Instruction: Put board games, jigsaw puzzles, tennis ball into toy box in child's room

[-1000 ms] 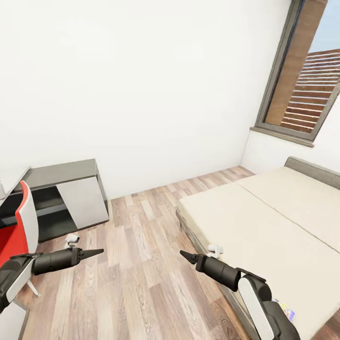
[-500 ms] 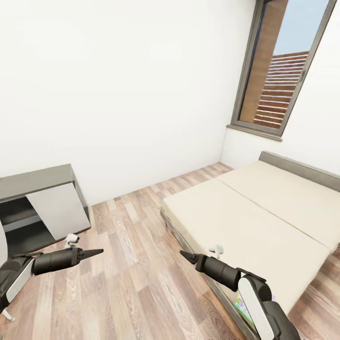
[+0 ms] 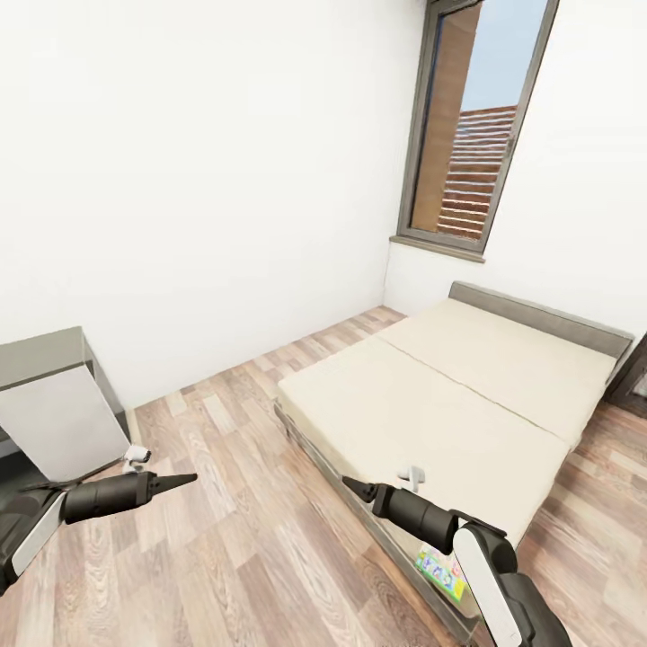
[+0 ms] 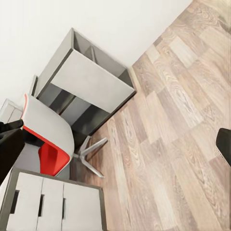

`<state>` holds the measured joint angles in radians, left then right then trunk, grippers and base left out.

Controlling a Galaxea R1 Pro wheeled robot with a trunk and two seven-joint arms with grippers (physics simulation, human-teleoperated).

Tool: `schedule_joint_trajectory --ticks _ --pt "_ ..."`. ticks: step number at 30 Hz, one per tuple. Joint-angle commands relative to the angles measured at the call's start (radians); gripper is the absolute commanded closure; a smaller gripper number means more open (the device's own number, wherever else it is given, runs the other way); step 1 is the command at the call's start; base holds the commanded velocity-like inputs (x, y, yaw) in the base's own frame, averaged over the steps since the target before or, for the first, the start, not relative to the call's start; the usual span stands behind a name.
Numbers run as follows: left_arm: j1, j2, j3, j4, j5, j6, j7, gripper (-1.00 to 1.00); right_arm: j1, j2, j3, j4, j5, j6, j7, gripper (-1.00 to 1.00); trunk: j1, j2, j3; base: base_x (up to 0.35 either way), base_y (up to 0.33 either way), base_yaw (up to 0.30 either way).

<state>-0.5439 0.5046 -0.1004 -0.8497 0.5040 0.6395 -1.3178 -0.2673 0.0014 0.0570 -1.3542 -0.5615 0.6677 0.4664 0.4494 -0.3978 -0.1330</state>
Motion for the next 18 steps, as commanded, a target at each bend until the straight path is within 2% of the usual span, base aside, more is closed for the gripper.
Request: schedule_joint_trajectory --ticks 1,18 --pt "-0.001 0.002 -0.004 0.000 0.008 0.011 0.000 -1.00 -0.001 0.000 0.000 0.000 -0.004 0.006 0.000 -1.00 0.001 -0.002 -0.002 0.000 0.000 -0.280" --pt "-0.001 0.002 -0.004 0.000 0.008 0.011 0.000 -1.00 -0.001 0.001 0.000 0.002 -0.005 0.006 0.000 -1.00 0.001 -0.002 0.006 0.000 0.000 -0.280"
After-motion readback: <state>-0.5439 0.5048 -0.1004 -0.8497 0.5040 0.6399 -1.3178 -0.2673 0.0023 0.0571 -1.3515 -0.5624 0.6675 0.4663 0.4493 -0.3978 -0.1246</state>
